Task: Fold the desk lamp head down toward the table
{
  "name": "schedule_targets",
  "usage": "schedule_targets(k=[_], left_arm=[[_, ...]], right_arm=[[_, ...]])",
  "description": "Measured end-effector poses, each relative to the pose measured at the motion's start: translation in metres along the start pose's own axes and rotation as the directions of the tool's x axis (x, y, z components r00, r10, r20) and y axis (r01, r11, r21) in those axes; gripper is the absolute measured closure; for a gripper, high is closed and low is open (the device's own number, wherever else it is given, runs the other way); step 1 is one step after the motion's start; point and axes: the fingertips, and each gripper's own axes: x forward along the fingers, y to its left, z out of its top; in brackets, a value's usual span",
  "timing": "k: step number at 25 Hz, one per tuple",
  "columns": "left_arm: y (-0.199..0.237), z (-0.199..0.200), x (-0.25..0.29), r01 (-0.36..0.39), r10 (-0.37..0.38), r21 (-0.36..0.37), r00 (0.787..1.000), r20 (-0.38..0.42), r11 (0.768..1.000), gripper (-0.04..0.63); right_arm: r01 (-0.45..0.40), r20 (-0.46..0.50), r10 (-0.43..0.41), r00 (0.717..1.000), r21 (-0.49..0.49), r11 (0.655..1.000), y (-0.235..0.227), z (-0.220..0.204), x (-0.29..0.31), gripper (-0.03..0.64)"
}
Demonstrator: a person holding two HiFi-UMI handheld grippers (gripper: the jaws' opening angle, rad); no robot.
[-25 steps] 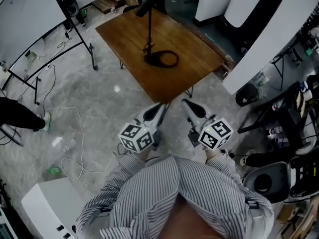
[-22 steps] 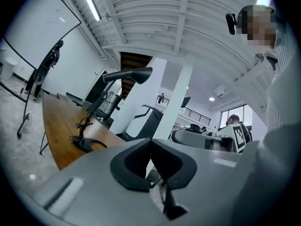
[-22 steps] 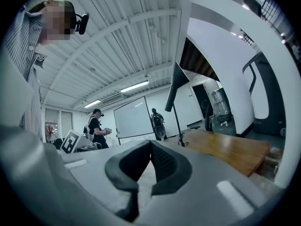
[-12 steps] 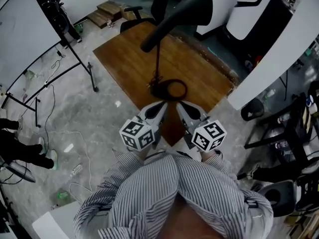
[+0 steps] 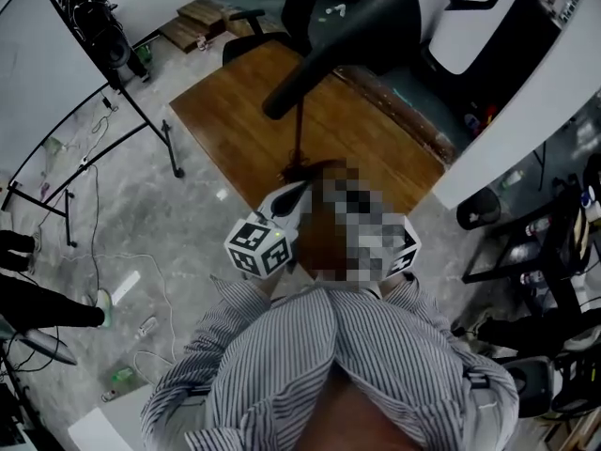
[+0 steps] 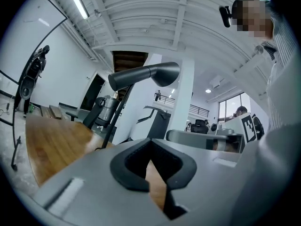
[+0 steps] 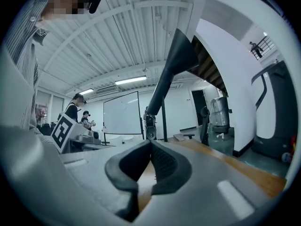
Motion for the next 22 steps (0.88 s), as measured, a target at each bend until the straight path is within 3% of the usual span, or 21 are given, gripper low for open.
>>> schedule_targets(k=[5,10,12,14,19,22], left_arm=[[0.014,0.019,0.016,-0.029,0.028,0.035,0.999,0.024,0.999,0.594],[0.041,0.033,0.028,-0.119,0.119,0.142,0.993,0.010,0.983,0.583],[0.056,0.034,0.033,-0.174,0.177,0.185,0.984,0.002,0.967,0.488],[0.069,0.033,0.040,-0.216,0.221,0.209,0.975,-0.003,0.954,0.441],[0.092,0.025,0.060,-0.237,0.255,0.207,0.965,-0.064,0.949,0.385],[0.105,0.022,0.069,-0.257,0.280,0.217,0.956,-0.084,0.942,0.371]], right_arm=[[0.010,0.004,-0.010,1.000,-0.043,0.999,-0.018,0.017,0.010,0.615],[-0.015,0.044,0.021,0.999,-0.126,0.992,-0.032,0.060,0.014,0.615],[-0.002,0.078,0.017,0.997,-0.186,0.983,-0.043,0.086,0.013,0.614],[0.027,0.116,0.002,0.993,-0.247,0.969,-0.057,0.116,0.008,0.614],[0.091,0.203,-0.018,0.979,-0.354,0.931,-0.084,0.190,-0.016,0.521],[0.088,0.192,-0.007,0.981,-0.417,0.905,-0.091,0.215,-0.024,0.475]])
